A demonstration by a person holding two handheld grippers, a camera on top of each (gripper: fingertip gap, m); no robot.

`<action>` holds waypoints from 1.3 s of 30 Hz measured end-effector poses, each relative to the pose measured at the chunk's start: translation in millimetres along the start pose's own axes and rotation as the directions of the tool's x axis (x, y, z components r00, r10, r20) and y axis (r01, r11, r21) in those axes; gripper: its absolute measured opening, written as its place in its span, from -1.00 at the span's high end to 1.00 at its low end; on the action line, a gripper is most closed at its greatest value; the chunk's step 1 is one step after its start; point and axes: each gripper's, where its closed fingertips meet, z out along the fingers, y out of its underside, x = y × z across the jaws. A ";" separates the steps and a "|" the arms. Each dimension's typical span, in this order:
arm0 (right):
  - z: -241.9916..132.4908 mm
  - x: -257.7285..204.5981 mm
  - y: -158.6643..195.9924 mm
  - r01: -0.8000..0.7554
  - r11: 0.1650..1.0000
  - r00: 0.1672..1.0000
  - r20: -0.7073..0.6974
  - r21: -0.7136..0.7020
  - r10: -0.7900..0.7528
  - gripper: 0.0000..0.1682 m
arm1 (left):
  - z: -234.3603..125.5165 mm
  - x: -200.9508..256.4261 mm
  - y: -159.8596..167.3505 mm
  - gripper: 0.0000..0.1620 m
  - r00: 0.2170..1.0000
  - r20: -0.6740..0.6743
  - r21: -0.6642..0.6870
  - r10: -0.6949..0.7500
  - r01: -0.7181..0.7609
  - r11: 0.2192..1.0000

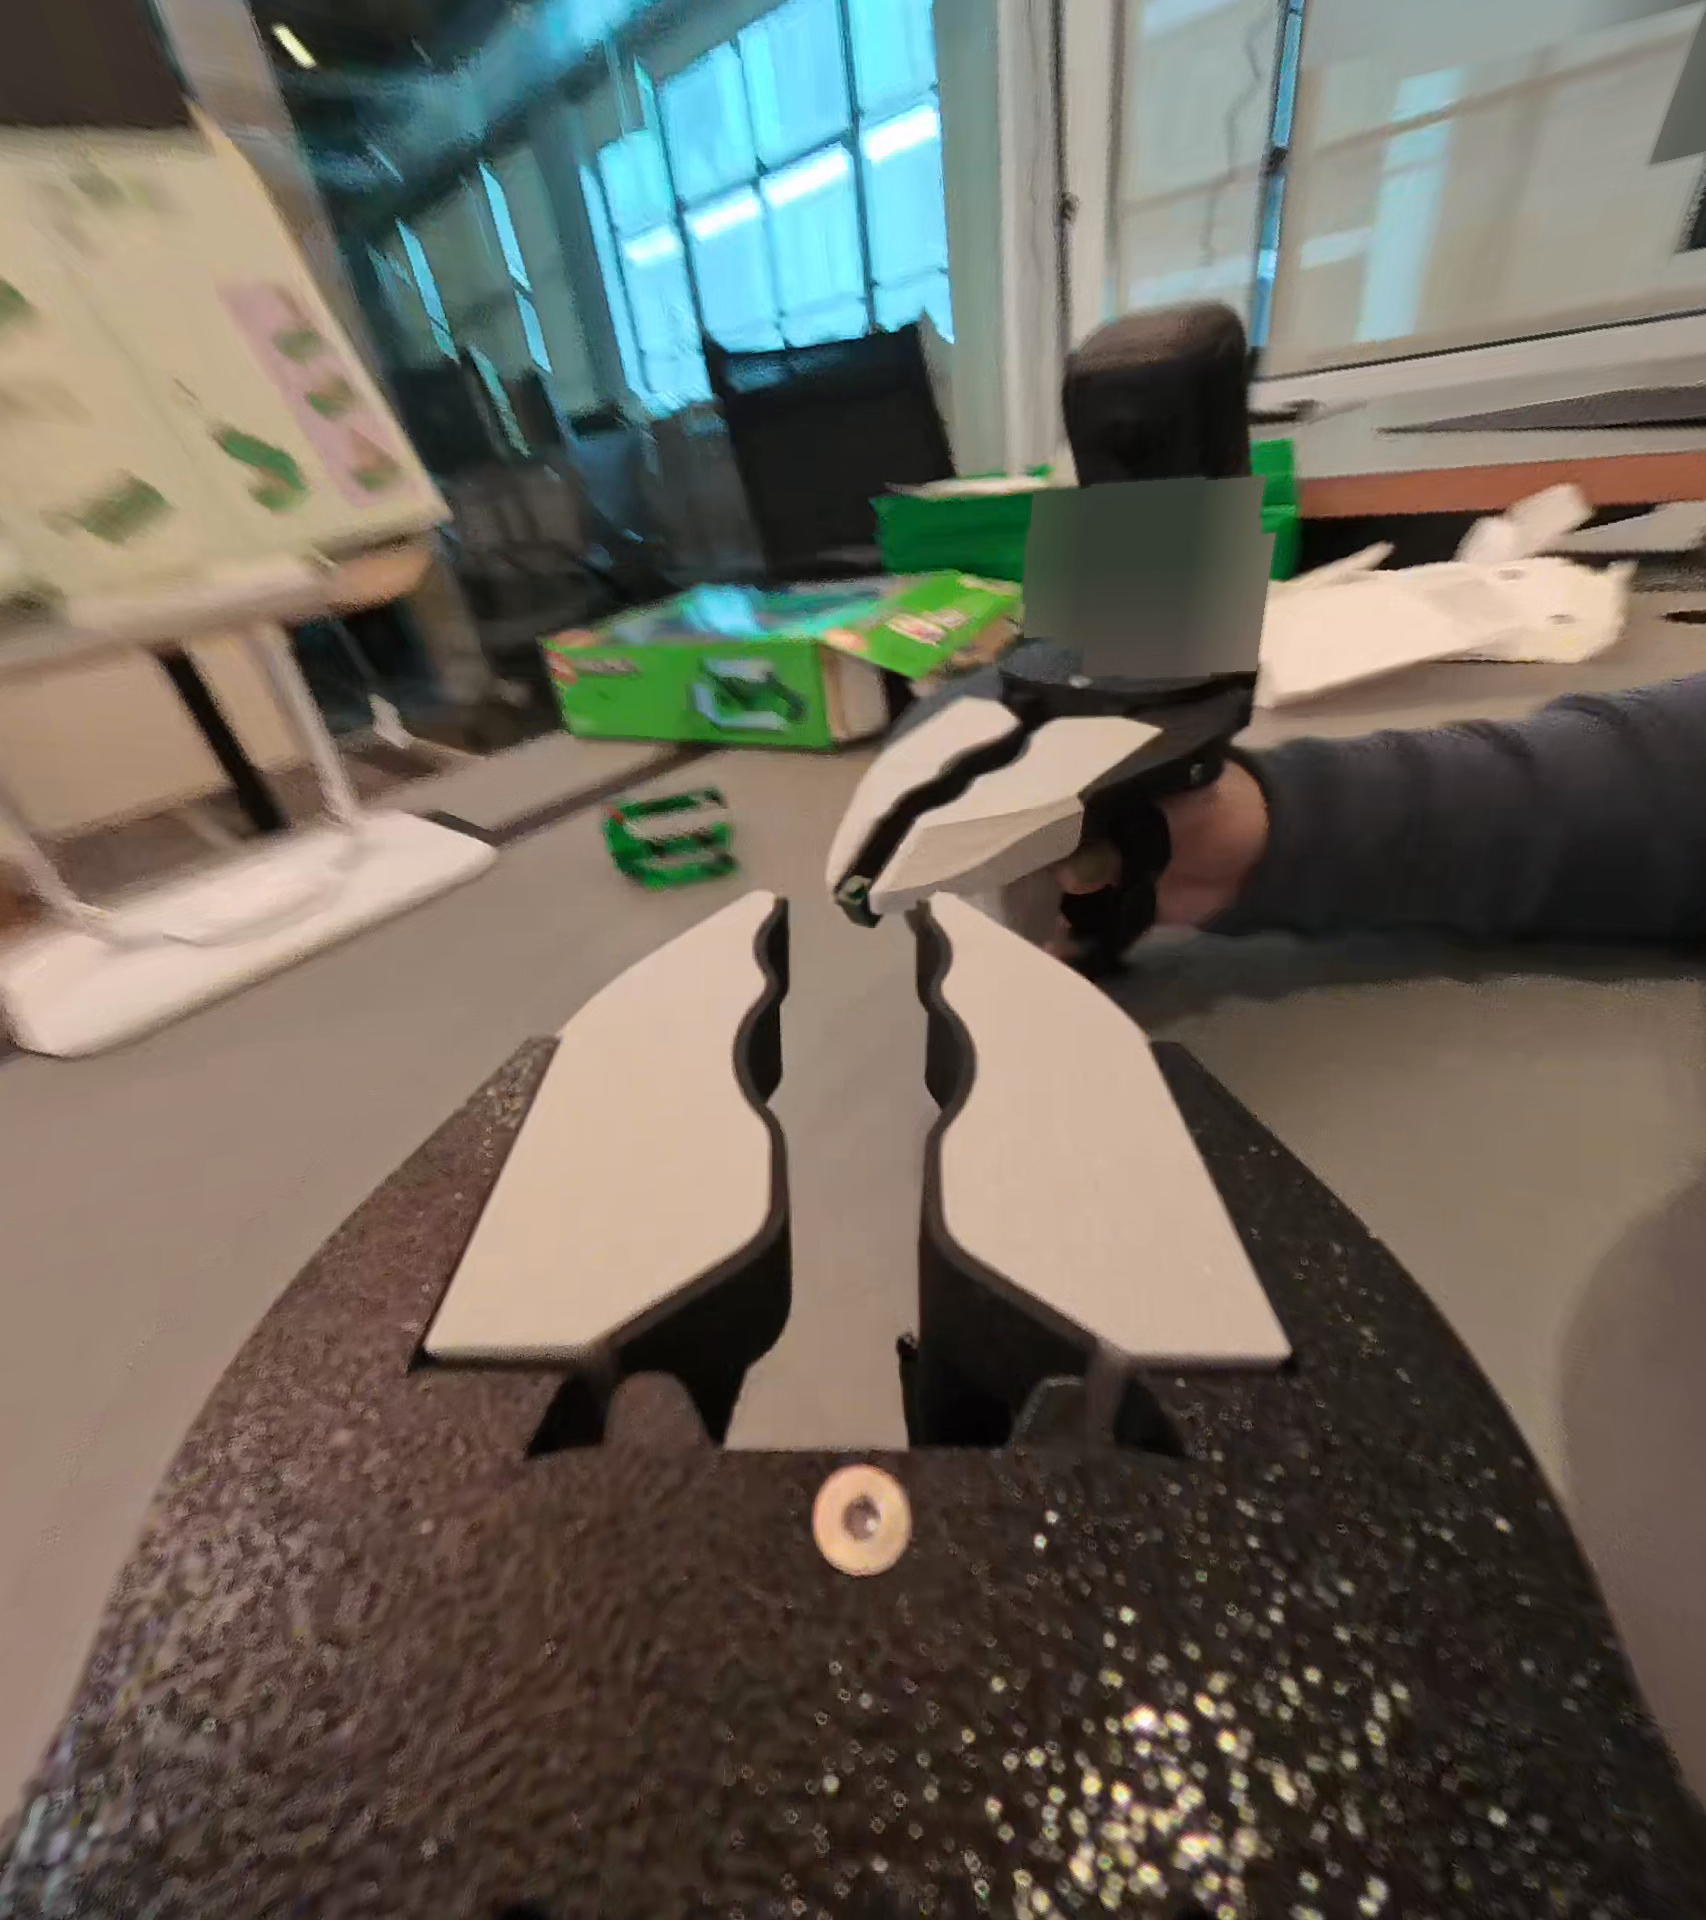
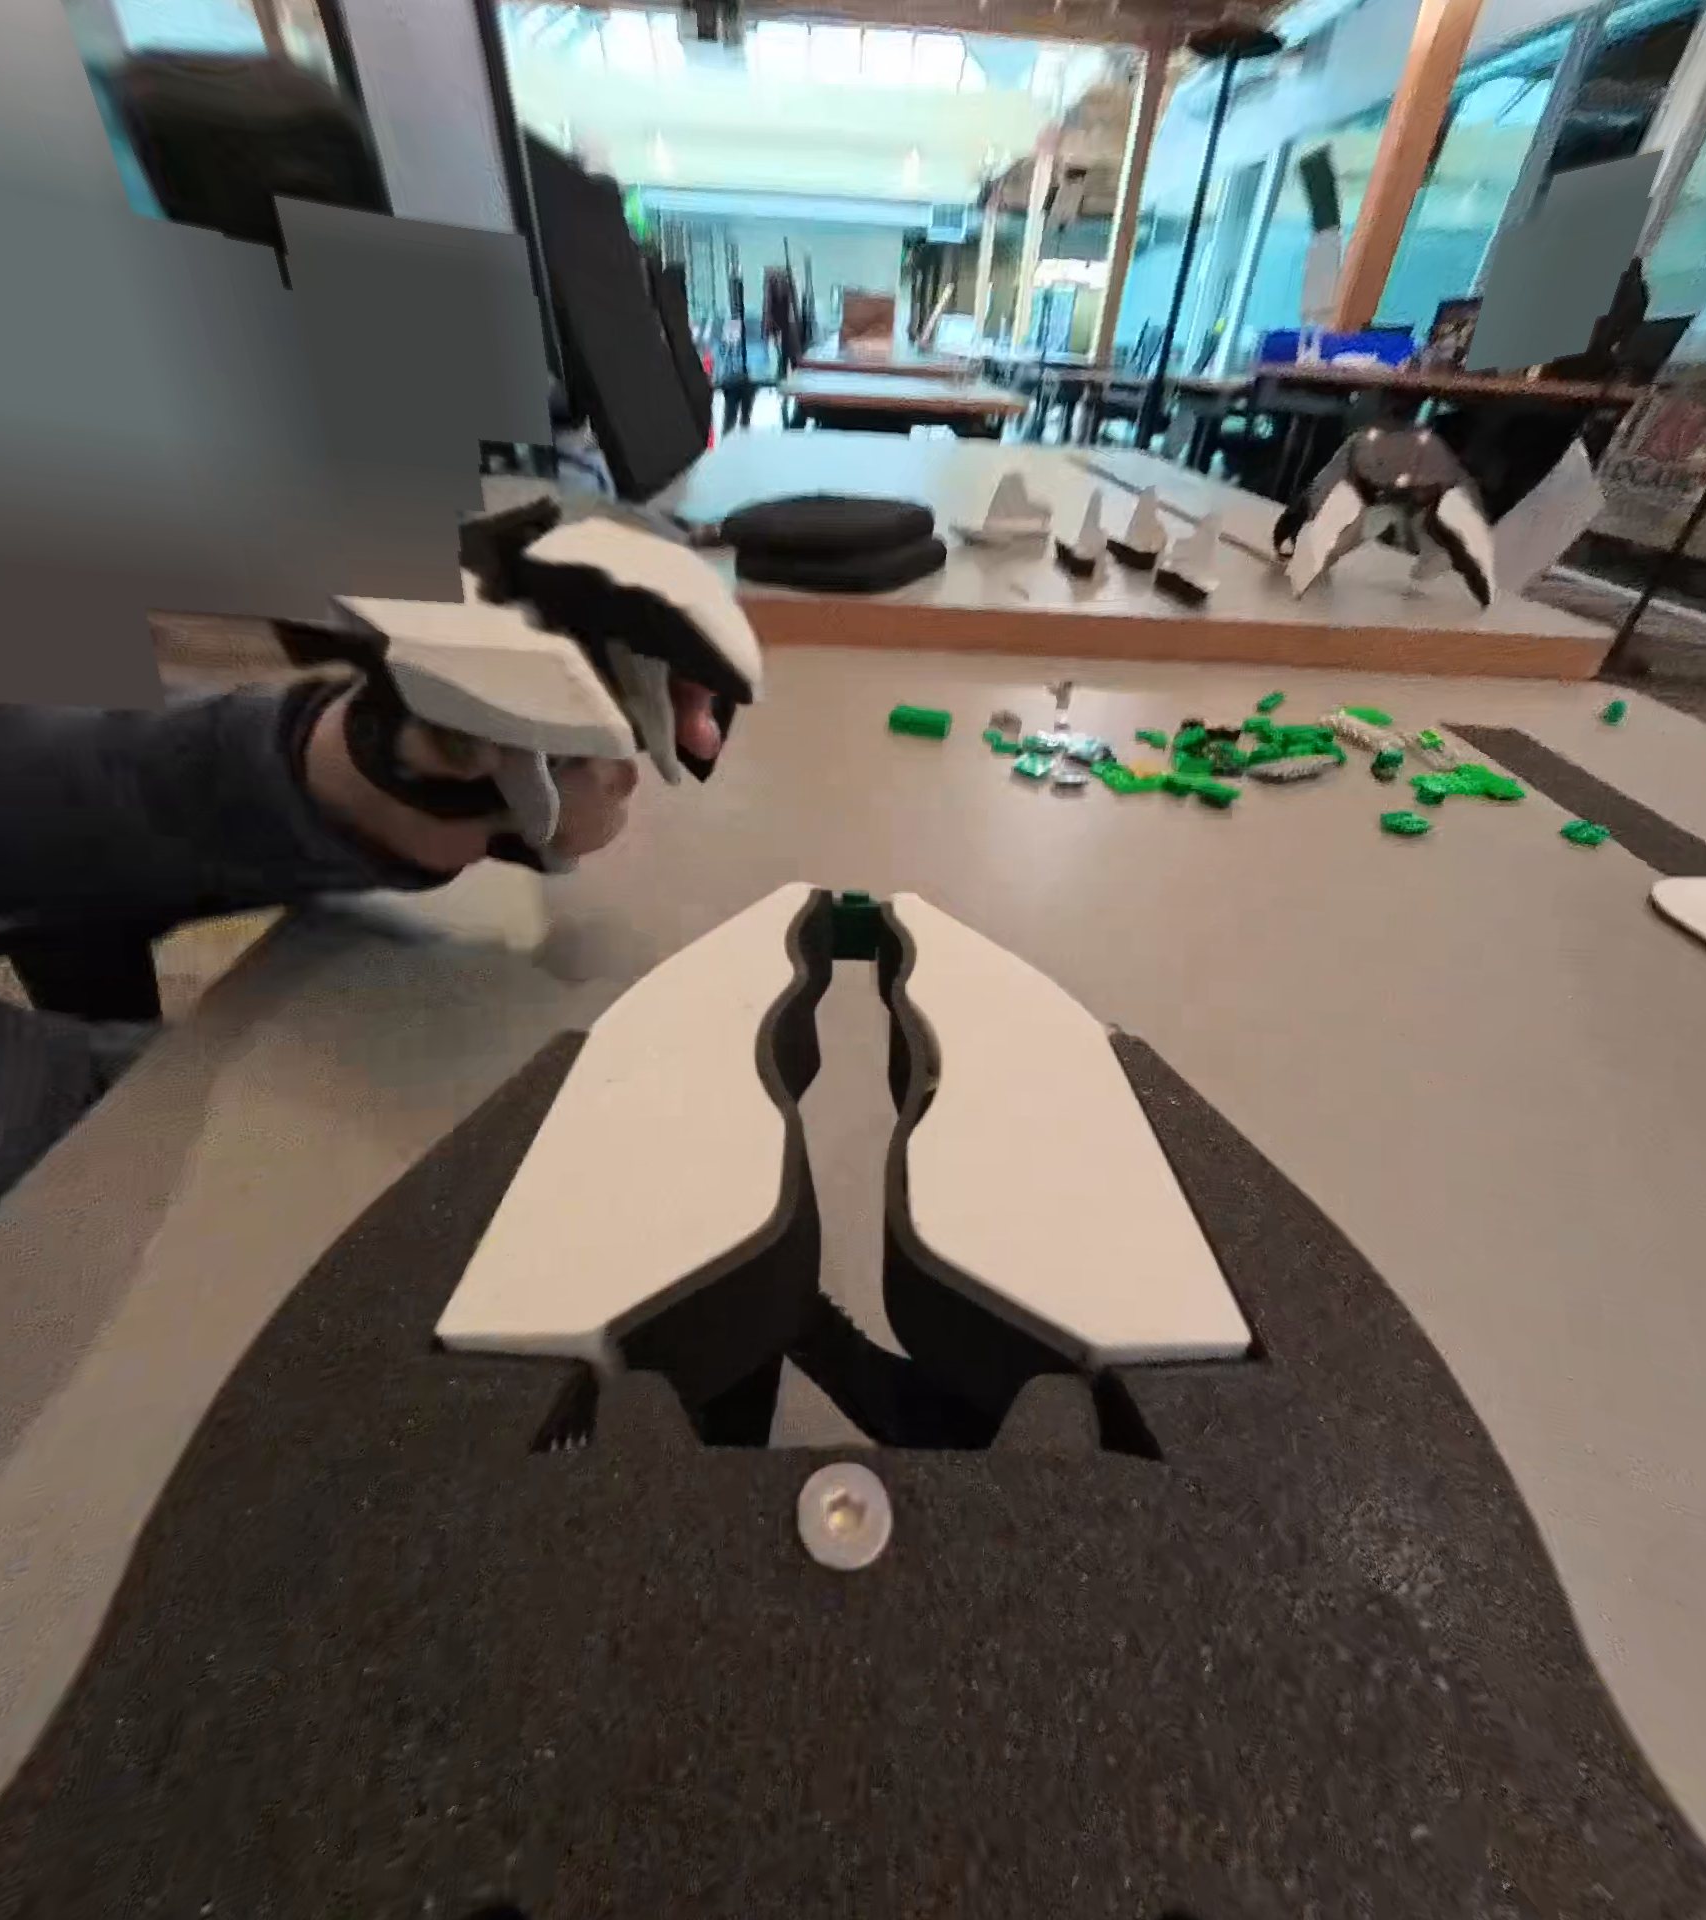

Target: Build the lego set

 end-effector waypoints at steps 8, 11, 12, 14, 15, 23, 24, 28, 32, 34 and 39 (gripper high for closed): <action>-18.5 -0.7 9.5 0.541 0.818 0.798 -0.187 -0.195 -0.572 0.91 | 29.9 8.8 27.0 0.68 0.923 -0.083 -0.121 -0.376 0.365 0.923; -16.5 -2.2 10.5 0.623 0.742 0.715 -0.204 -0.250 -0.669 0.91 | 37.4 14.4 31.0 0.72 0.944 -0.055 -0.179 -0.325 0.311 0.933; -15.9 -1.8 9.2 0.643 0.719 0.688 -0.213 -0.263 -0.694 0.91 | 39.0 15.6 28.6 0.74 0.950 -0.053 -0.180 -0.307 0.293 0.939; -15.1 -3.2 6.8 0.661 0.702 0.667 -0.222 -0.265 -0.711 0.91 | 41.8 17.6 24.4 0.78 0.954 -0.057 -0.190 -0.293 0.278 0.942; -15.2 -3.3 5.4 0.665 0.698 0.659 -0.231 -0.267 -0.716 0.91 | 43.0 17.3 25.8 0.79 0.956 -0.051 -0.213 -0.289 0.273 0.938; -15.3 -0.6 6.4 0.744 0.568 0.519 -0.231 -0.351 -0.823 0.91 | 48.8 16.9 28.2 0.75 0.938 -0.060 -0.272 -0.342 0.314 0.909; -14.7 -1.4 7.1 0.756 0.545 0.498 -0.223 -0.361 -0.838 0.91 | 49.2 16.7 29.0 0.74 0.937 -0.059 -0.280 -0.343 0.314 0.907; -15.6 0.4 6.9 0.778 0.489 0.436 -0.222 -0.395 -0.872 0.91 | 50.7 18.3 28.7 0.76 0.941 -0.067 -0.290 -0.332 0.300 0.909; -16.5 1.9 8.4 0.786 0.471 0.415 -0.223 -0.400 -0.882 0.91 | 52.0 19.7 27.1 0.76 0.934 -0.080 -0.286 -0.348 0.313 0.906; -16.3 0.2 7.7 0.796 0.460 0.404 -0.220 -0.394 -0.888 0.91 | 51.8 19.4 23.2 0.74 0.927 -0.087 -0.266 -0.366 0.332 0.905; -14.8 -4.4 6.1 0.819 0.425 0.369 -0.214 -0.386 -0.905 0.91 | 53.0 18.9 29.0 0.81 0.934 -0.082 -0.306 -0.349 0.309 0.900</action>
